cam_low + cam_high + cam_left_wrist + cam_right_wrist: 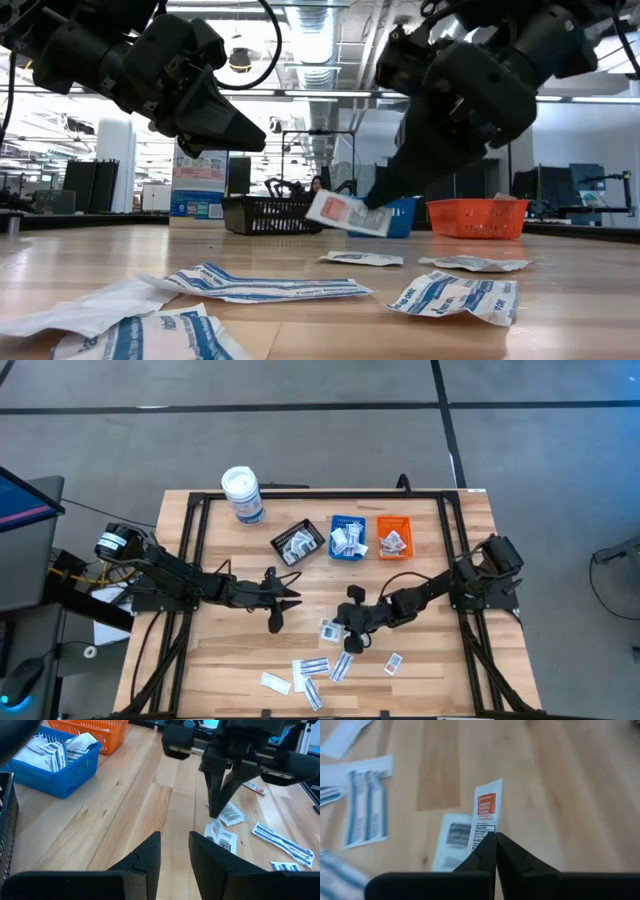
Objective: Pick & Place First Aid Supplies
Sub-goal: Put the orange ointment pack into the orange bin
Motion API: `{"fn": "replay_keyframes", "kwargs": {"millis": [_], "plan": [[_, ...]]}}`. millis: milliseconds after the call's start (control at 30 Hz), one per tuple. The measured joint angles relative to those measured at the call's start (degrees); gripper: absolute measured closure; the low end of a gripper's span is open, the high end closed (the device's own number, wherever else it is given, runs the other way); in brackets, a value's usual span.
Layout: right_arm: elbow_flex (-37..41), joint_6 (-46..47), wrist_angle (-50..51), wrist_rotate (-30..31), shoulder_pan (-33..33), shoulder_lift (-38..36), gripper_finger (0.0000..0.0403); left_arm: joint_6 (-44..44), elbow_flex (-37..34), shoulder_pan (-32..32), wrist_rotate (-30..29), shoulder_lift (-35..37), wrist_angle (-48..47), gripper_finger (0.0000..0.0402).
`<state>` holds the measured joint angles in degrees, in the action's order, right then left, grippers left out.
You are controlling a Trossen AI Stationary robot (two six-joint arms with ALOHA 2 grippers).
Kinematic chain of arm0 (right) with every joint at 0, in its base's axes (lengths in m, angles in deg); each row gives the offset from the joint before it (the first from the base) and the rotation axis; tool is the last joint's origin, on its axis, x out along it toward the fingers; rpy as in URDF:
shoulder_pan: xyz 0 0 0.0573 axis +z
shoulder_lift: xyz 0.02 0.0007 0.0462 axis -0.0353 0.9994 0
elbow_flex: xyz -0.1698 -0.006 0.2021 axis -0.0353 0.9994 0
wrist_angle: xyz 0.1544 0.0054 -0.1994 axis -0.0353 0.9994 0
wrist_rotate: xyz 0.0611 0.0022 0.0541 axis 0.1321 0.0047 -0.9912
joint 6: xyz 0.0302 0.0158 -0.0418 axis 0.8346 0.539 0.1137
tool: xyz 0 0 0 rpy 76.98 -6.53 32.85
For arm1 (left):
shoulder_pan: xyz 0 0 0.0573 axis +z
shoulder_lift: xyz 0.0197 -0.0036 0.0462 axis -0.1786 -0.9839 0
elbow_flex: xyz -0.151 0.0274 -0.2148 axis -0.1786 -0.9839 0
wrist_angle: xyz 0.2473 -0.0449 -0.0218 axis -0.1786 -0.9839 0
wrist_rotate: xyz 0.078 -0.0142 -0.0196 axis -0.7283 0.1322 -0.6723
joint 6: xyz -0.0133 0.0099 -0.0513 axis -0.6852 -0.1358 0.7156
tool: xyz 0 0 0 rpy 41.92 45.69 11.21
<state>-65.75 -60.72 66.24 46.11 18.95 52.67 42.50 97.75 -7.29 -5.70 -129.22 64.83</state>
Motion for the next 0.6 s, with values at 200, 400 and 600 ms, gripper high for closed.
{"fn": "replay_keyframes", "kwargs": {"millis": [200, 400, 600], "plan": [[-0.02, -0.77, 1.07, 6.74, 0.97, -0.05, 0.0403, 0.0, 0.0, 0.0, 0.0, 0.0, 0.0, 0.0301], [-0.07, -0.77, 1.51, 7.08, 1.09, -0.08, 0.0403, 0.0, 0.0, 0.0, 0.0, 0.0, 0.0, 0.0301], [-0.09, -0.77, 1.5, 7.16, 1.09, -0.14, 0.0403, 0.02, 0.0, 0.0, 0.0, 0.0, 0.0, 0.0301]]}}
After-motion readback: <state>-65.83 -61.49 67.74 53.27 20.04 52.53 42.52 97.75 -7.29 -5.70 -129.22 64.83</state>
